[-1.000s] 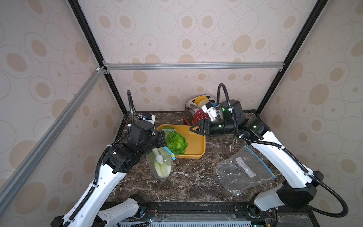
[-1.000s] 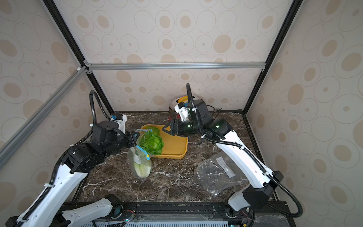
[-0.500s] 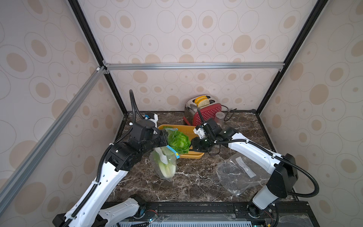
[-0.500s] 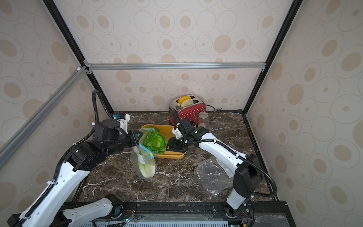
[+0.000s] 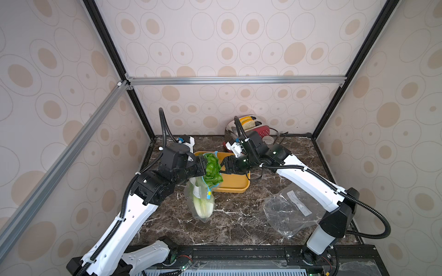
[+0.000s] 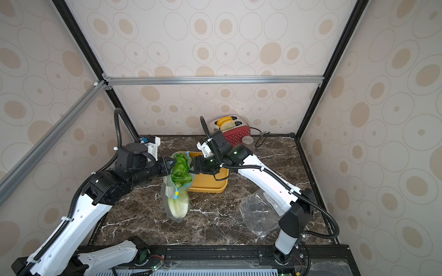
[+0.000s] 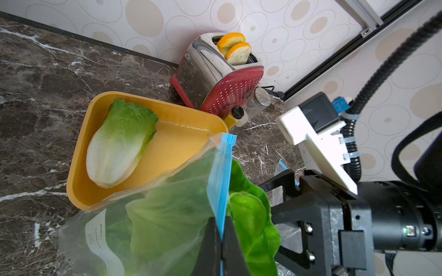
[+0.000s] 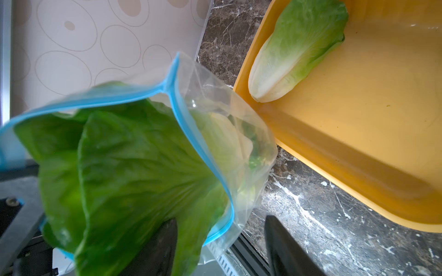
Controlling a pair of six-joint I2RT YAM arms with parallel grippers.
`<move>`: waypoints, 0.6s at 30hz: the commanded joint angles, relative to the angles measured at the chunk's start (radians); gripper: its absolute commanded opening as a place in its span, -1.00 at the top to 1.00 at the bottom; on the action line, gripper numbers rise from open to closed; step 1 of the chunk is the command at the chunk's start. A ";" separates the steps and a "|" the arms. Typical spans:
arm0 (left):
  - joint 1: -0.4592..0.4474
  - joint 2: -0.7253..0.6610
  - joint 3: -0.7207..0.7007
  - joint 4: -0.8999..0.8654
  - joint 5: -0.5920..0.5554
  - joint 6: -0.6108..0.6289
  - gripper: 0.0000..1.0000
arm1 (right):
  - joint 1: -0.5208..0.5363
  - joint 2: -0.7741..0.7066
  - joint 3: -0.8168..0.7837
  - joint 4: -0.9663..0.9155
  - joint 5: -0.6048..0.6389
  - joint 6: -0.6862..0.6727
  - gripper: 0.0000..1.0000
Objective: Put the chinese cabbages into a zipper bag and zip it
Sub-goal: Adjust the zipper food storage bag at the center of the board.
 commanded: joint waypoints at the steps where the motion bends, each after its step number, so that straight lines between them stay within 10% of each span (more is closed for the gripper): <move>1: 0.001 0.000 0.040 0.061 0.044 -0.006 1.00 | 0.023 0.047 0.043 -0.056 0.053 -0.033 -0.24; 18: 0.001 -0.070 -0.002 0.115 -0.034 -0.097 1.00 | 0.039 0.067 -0.121 0.254 0.094 0.069 -0.09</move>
